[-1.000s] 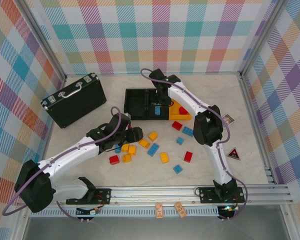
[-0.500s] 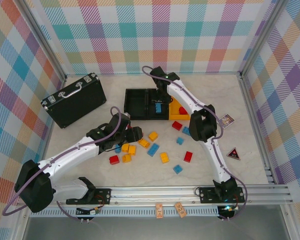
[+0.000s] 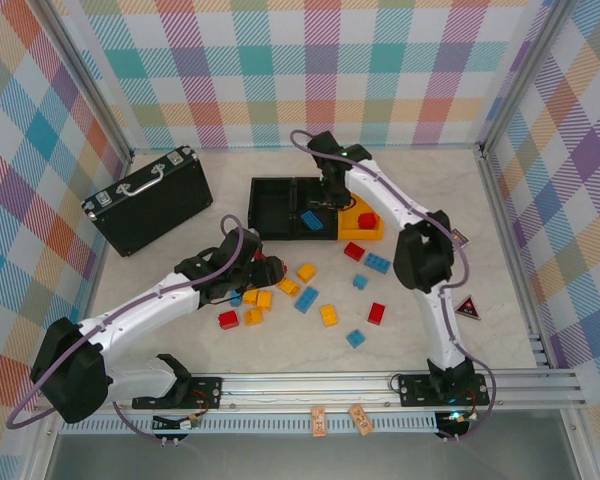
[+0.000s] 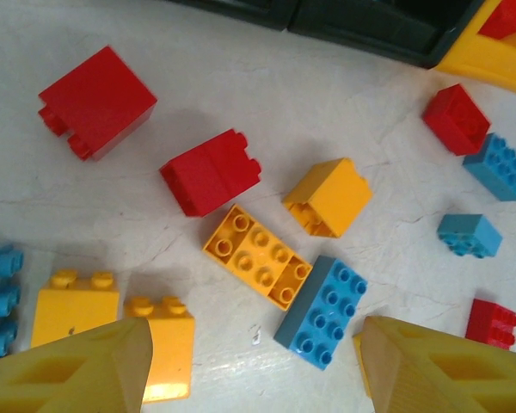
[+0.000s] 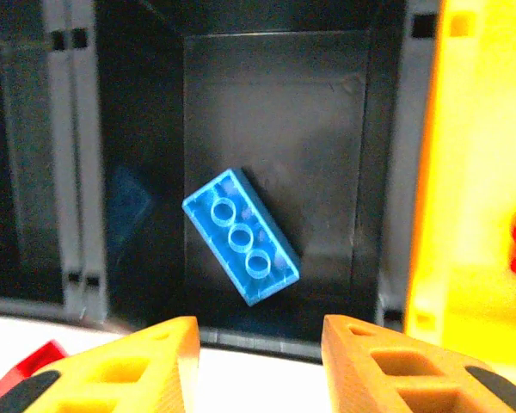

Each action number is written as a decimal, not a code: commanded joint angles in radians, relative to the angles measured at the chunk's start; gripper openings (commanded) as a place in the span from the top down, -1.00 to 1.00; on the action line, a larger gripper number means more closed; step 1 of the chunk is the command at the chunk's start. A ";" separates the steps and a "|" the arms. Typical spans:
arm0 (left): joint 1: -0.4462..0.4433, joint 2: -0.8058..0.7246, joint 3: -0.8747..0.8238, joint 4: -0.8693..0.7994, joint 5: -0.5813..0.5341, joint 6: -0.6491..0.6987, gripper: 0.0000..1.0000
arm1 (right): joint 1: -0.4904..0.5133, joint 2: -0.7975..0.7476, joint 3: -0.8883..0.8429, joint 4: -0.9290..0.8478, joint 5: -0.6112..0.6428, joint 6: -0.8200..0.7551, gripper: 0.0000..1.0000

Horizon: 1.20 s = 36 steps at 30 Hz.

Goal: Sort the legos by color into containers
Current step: Place the lego in the container, then pick up the lego from the middle-left of the table.

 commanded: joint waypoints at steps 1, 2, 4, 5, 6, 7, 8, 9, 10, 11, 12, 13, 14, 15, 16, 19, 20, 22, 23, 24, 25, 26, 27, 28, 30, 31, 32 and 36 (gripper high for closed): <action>0.007 0.021 0.023 -0.080 0.011 -0.006 -0.31 | 0.008 -0.158 -0.141 0.085 -0.035 -0.009 0.16; 0.007 0.028 0.027 -0.092 0.014 -0.005 -0.30 | 0.009 -0.199 -0.194 0.102 -0.042 -0.007 0.16; 0.007 0.046 0.036 -0.109 0.019 -0.001 -0.30 | 0.009 -0.262 -0.293 0.134 -0.060 0.000 0.16; 0.007 0.058 0.045 -0.118 0.021 0.004 -0.30 | 0.007 -0.297 -0.346 0.149 -0.068 0.004 0.16; 0.008 0.074 0.052 -0.121 0.025 0.009 -0.31 | 0.009 -0.325 -0.393 0.164 -0.074 0.010 0.16; 0.007 0.088 0.061 -0.122 0.034 0.017 -0.31 | 0.008 -0.358 -0.443 0.179 -0.077 0.019 0.16; 0.005 0.104 0.071 -0.122 0.044 0.029 -0.30 | 0.009 -0.388 -0.502 0.195 -0.080 0.029 0.15; 0.005 0.119 0.081 -0.123 0.051 0.039 -0.31 | 0.008 -0.414 -0.547 0.207 -0.083 0.040 0.15; 0.005 0.137 0.096 -0.136 0.051 0.049 -0.31 | 0.008 -0.444 -0.592 0.221 -0.086 0.051 0.15; 0.006 0.154 0.113 -0.157 0.048 0.063 -0.31 | 0.007 -0.470 -0.640 0.230 -0.087 0.064 0.14; 0.005 0.169 0.126 -0.173 0.048 0.076 -0.31 | 0.008 -0.492 -0.678 0.238 -0.086 0.071 0.14; 0.004 0.181 0.138 -0.191 0.051 0.087 -0.31 | 0.009 -0.517 -0.723 0.247 -0.082 0.083 0.14; 0.004 0.191 0.145 -0.209 0.048 0.090 -0.31 | 0.007 -0.539 -0.763 0.252 -0.078 0.093 0.14; 0.004 0.197 0.151 -0.225 0.045 0.089 -0.31 | 0.007 -0.552 -0.791 0.255 -0.075 0.100 0.14; 0.004 0.204 0.152 -0.238 0.046 0.085 -0.31 | 0.008 -0.571 -0.819 0.256 -0.068 0.108 0.13; 0.005 0.216 0.131 -0.232 0.078 0.060 -0.31 | 0.007 -0.602 -0.882 0.266 -0.064 0.130 0.13; 0.005 0.225 0.128 -0.232 0.089 0.051 -0.30 | 0.007 -0.609 -0.896 0.268 -0.065 0.136 0.13; 0.001 0.247 0.123 -0.231 0.106 0.045 -0.30 | 0.007 -0.614 -0.914 0.275 -0.069 0.146 0.13; -0.003 0.254 0.119 -0.227 0.113 0.043 -0.30 | 0.008 -0.614 -0.919 0.279 -0.073 0.152 0.13; -0.006 0.260 0.116 -0.221 0.118 0.043 -0.31 | 0.008 -0.614 -0.923 0.283 -0.076 0.157 0.13; -0.008 0.266 0.111 -0.211 0.124 0.040 -0.30 | 0.007 -0.611 -0.927 0.287 -0.080 0.159 0.13; -0.010 0.273 0.110 -0.207 0.128 0.039 -0.31 | 0.009 -0.608 -0.927 0.289 -0.084 0.163 0.13; -0.009 0.278 0.111 -0.207 0.128 0.039 -0.30 | 0.007 -0.606 -0.927 0.290 -0.086 0.164 0.13; -0.011 0.284 0.111 -0.207 0.127 0.041 -0.31 | 0.008 -0.603 -0.926 0.290 -0.087 0.166 0.13; -0.011 0.292 0.112 -0.205 0.131 0.042 -0.31 | 0.008 -0.602 -0.925 0.294 -0.089 0.169 0.13; -0.011 0.298 0.114 -0.203 0.134 0.044 -0.30 | 0.009 -0.602 -0.926 0.293 -0.091 0.169 0.13; -0.010 0.304 0.114 -0.202 0.137 0.043 -0.31 | 0.009 -0.603 -0.925 0.293 -0.091 0.170 0.13; -0.017 0.338 0.128 -0.193 0.163 0.052 -0.30 | 0.008 -0.610 -0.928 0.289 -0.087 0.168 0.13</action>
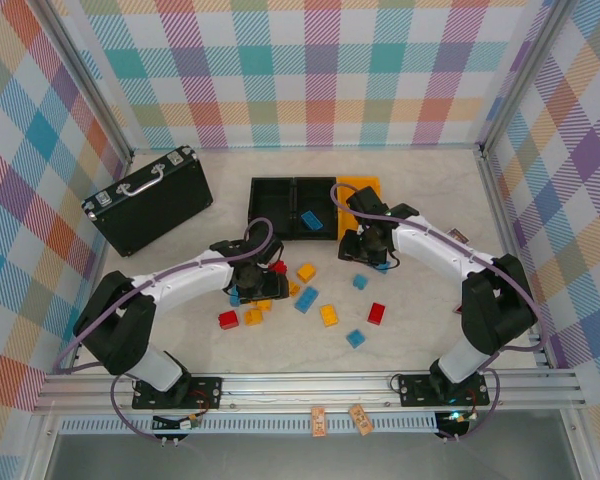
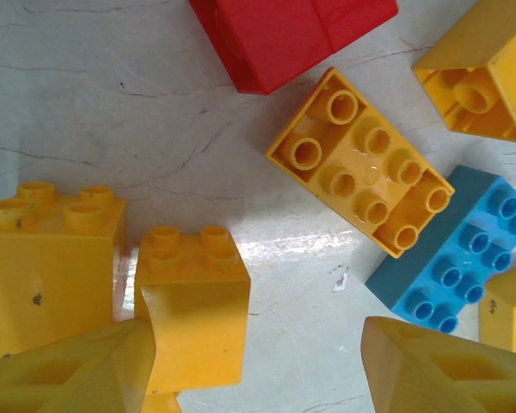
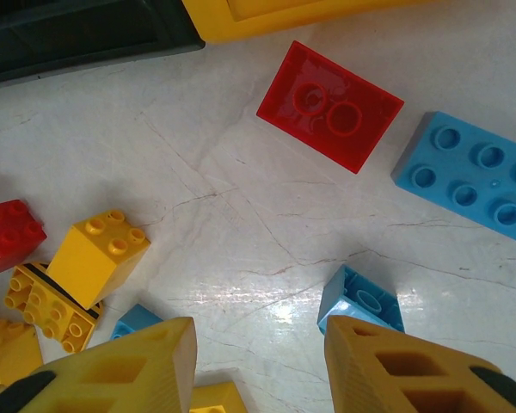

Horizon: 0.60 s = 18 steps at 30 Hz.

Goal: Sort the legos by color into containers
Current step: Pick up the lego from the middle-left of the table.

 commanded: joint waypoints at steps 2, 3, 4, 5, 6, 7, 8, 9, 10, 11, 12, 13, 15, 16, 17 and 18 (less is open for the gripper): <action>-0.023 0.045 0.017 0.016 0.070 0.017 -0.30 | 0.008 -0.023 -0.013 0.005 -0.012 0.013 0.14; -0.029 0.048 0.025 0.020 0.080 0.024 -0.30 | 0.008 -0.024 -0.014 0.004 -0.009 0.013 0.13; -0.038 0.050 0.035 0.026 0.083 0.033 -0.29 | 0.007 -0.026 -0.017 0.002 -0.007 0.014 0.13; -0.047 0.048 0.043 0.028 0.081 0.040 -0.29 | 0.007 -0.028 -0.019 0.002 -0.006 0.014 0.13; -0.050 0.047 0.051 0.023 0.074 0.041 -0.29 | 0.007 -0.031 -0.024 0.003 -0.005 0.016 0.13; -0.053 0.045 0.060 0.012 0.061 0.041 -0.29 | 0.007 -0.033 -0.029 0.004 -0.005 0.018 0.13; -0.054 0.043 0.063 -0.002 0.045 0.038 -0.29 | 0.007 -0.037 -0.034 0.006 -0.005 0.020 0.13; -0.053 0.038 0.063 -0.011 0.030 0.035 -0.29 | 0.008 -0.040 -0.038 0.006 -0.004 0.021 0.13; -0.054 0.030 0.062 -0.014 0.019 0.032 -0.29 | 0.008 -0.043 -0.042 0.006 -0.003 0.022 0.13; -0.054 0.020 0.059 -0.019 0.004 0.028 -0.29 | 0.007 -0.046 -0.044 0.008 -0.002 0.024 0.13; -0.054 0.008 0.059 -0.026 -0.012 0.024 -0.29 | 0.007 -0.049 -0.046 0.009 -0.002 0.024 0.13; -0.054 -0.003 0.059 -0.035 -0.032 0.018 -0.30 | 0.009 -0.052 -0.048 0.008 -0.002 0.024 0.14; -0.054 -0.026 0.056 -0.041 -0.058 0.015 -0.30 | 0.007 -0.054 -0.054 0.013 -0.005 0.026 0.13; -0.054 -0.034 0.054 -0.039 -0.067 0.014 -0.31 | 0.008 -0.054 -0.054 0.014 -0.007 0.028 0.14; -0.054 -0.036 0.056 -0.041 -0.075 0.010 -0.32 | 0.007 -0.053 -0.056 0.014 -0.009 0.027 0.13; -0.054 -0.033 0.057 -0.045 -0.079 0.010 -0.32 | 0.008 -0.052 -0.056 0.014 -0.009 0.027 0.13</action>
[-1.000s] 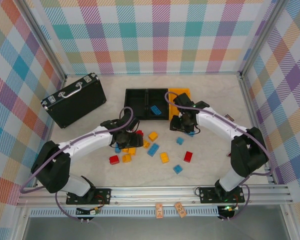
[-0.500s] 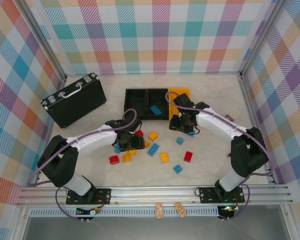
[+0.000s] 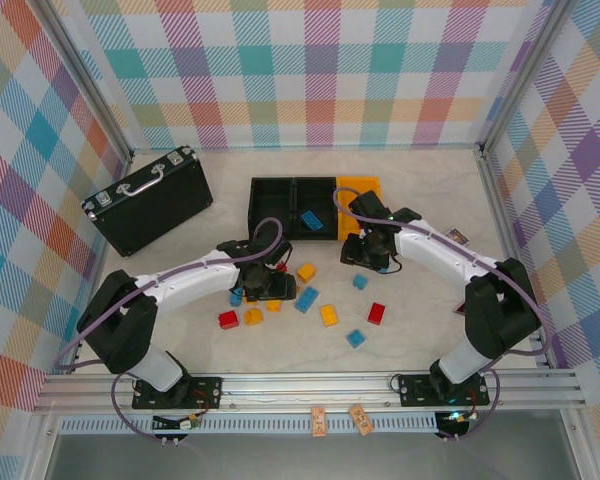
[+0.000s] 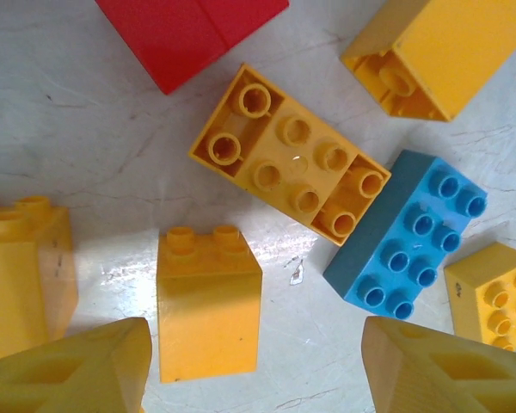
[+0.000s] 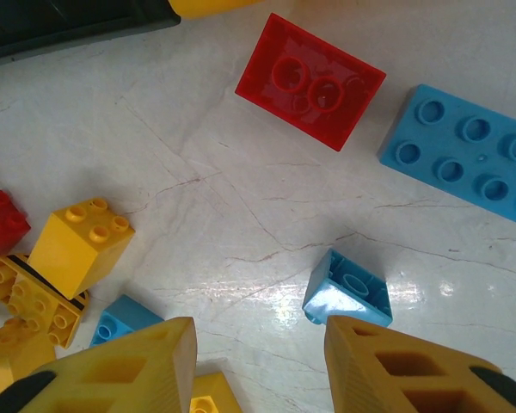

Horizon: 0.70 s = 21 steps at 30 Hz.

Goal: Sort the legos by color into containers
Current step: Pick up the lego from the middle-left of the table.

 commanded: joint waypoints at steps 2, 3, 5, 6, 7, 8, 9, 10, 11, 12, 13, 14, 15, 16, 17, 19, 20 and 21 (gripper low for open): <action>-0.004 -0.017 0.018 -0.042 -0.038 -0.010 -0.32 | 0.007 -0.020 -0.016 0.010 -0.012 0.017 0.13; -0.005 -0.010 0.020 -0.043 -0.036 -0.011 -0.32 | 0.007 -0.022 -0.018 0.010 -0.012 0.018 0.13; -0.005 0.020 0.029 -0.052 -0.030 -0.006 -0.34 | 0.007 -0.025 -0.021 0.010 -0.013 0.019 0.14; -0.006 0.035 0.033 -0.055 -0.025 -0.002 -0.34 | 0.007 -0.028 -0.024 0.010 -0.011 0.020 0.14; -0.007 0.054 0.039 -0.061 -0.025 -0.002 -0.34 | 0.007 -0.032 -0.027 0.008 -0.009 0.021 0.14; -0.011 0.072 0.043 -0.065 -0.023 0.000 -0.34 | 0.007 -0.035 -0.029 0.008 -0.007 0.020 0.14; -0.015 0.087 0.049 -0.068 -0.026 0.002 -0.33 | 0.008 -0.038 -0.032 0.007 -0.006 0.021 0.14; -0.019 0.104 0.055 -0.075 -0.035 0.002 -0.33 | 0.007 -0.043 -0.036 0.006 -0.003 0.022 0.14; -0.025 0.122 0.063 -0.082 -0.041 0.006 -0.31 | 0.007 -0.046 -0.040 0.008 -0.003 0.023 0.14; -0.028 0.138 0.069 -0.087 -0.045 0.005 -0.26 | 0.008 -0.049 -0.045 0.009 -0.001 0.025 0.14; -0.031 0.153 0.075 -0.089 -0.051 0.005 -0.21 | 0.007 -0.053 -0.050 0.010 -0.001 0.027 0.14; -0.035 0.166 0.080 -0.091 -0.055 0.006 -0.15 | 0.008 -0.056 -0.054 0.011 -0.001 0.030 0.14; -0.034 0.176 0.083 -0.091 -0.059 0.006 -0.08 | 0.007 -0.059 -0.057 0.013 -0.001 0.032 0.14; -0.036 0.182 0.085 -0.090 -0.064 0.004 0.06 | 0.007 -0.062 -0.061 0.011 0.000 0.033 0.14; -0.037 0.185 0.088 -0.091 -0.068 0.002 0.18 | 0.007 -0.066 -0.064 0.011 0.002 0.033 0.14; -0.037 0.177 0.096 -0.102 -0.075 0.002 0.44 | 0.007 -0.073 -0.069 0.014 0.006 0.035 0.14; -0.037 0.168 0.099 -0.109 -0.080 0.001 0.49 | 0.008 -0.077 -0.070 0.011 0.005 0.038 0.14; -0.036 0.158 0.101 -0.113 -0.083 0.002 0.51 | 0.007 -0.078 -0.072 0.011 0.006 0.039 0.14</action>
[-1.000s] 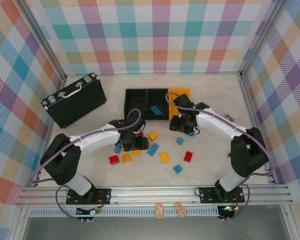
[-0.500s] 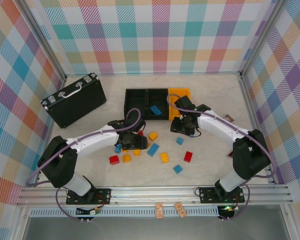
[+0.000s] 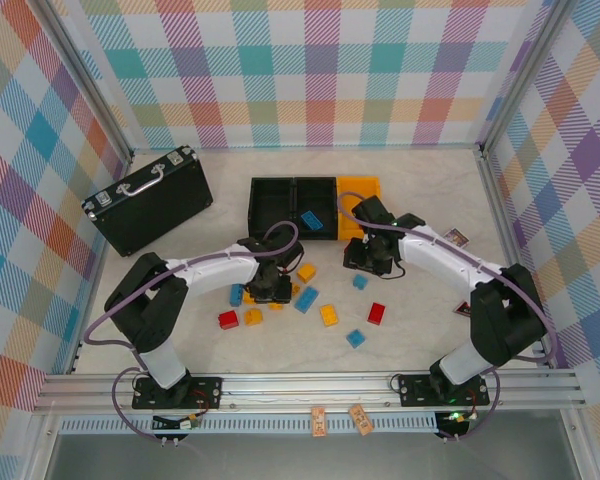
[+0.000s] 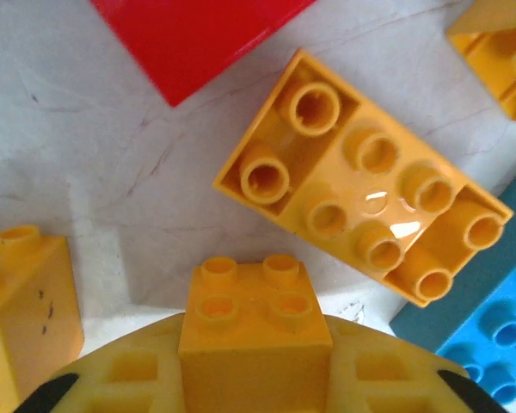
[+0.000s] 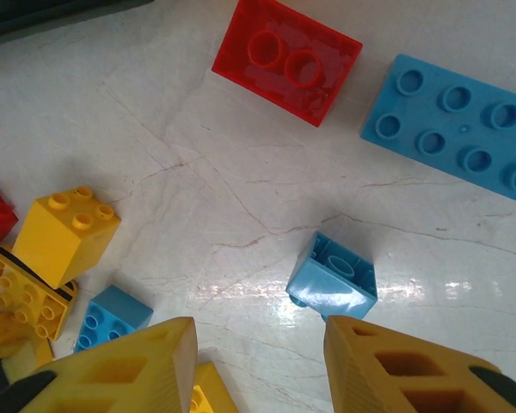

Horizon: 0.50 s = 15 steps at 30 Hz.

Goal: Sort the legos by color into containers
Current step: Pick up the lego from the middle-left of the table.

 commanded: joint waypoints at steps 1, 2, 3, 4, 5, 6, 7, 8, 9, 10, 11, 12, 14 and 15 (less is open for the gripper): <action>-0.010 -0.032 0.024 -0.060 -0.027 -0.003 0.54 | 0.008 -0.037 -0.013 -0.005 0.005 0.016 0.14; -0.010 -0.044 0.026 -0.066 -0.028 -0.003 0.56 | 0.007 -0.040 -0.014 -0.007 0.004 0.018 0.14; -0.009 -0.059 0.028 -0.074 -0.030 -0.004 0.58 | 0.007 -0.044 -0.014 -0.007 0.002 0.018 0.14; -0.010 -0.075 0.032 -0.081 -0.036 -0.003 0.58 | 0.007 -0.047 -0.014 -0.005 -0.001 0.018 0.14; -0.010 -0.090 0.037 -0.087 -0.042 -0.003 0.59 | 0.008 -0.051 -0.014 -0.005 -0.003 0.018 0.14; -0.010 -0.105 0.043 -0.093 -0.049 -0.001 0.59 | 0.007 -0.055 -0.013 -0.006 -0.006 0.017 0.14; -0.007 -0.118 0.052 -0.098 -0.053 0.003 0.60 | 0.007 -0.059 -0.011 -0.007 -0.011 0.017 0.14; -0.003 -0.129 0.063 -0.101 -0.054 0.008 0.60 | 0.008 -0.064 -0.011 -0.004 -0.019 0.017 0.14; 0.002 -0.134 0.076 -0.104 -0.056 0.012 0.60 | 0.008 -0.069 -0.011 0.001 -0.032 0.015 0.14; 0.007 -0.137 0.091 -0.107 -0.060 0.018 0.60 | 0.008 -0.074 -0.013 0.011 -0.048 0.011 0.14; 0.015 -0.136 0.107 -0.110 -0.057 0.027 0.60 | 0.008 -0.081 -0.015 0.024 -0.063 0.010 0.14; 0.022 -0.134 0.121 -0.110 -0.054 0.034 0.60 | 0.008 -0.088 -0.018 0.036 -0.078 0.009 0.14; 0.039 -0.125 0.154 -0.112 -0.055 0.052 0.60 | 0.008 -0.103 -0.026 0.073 -0.119 0.004 0.14; 0.047 -0.120 0.167 -0.113 -0.052 0.059 0.59 | 0.007 -0.111 -0.032 0.095 -0.142 0.000 0.14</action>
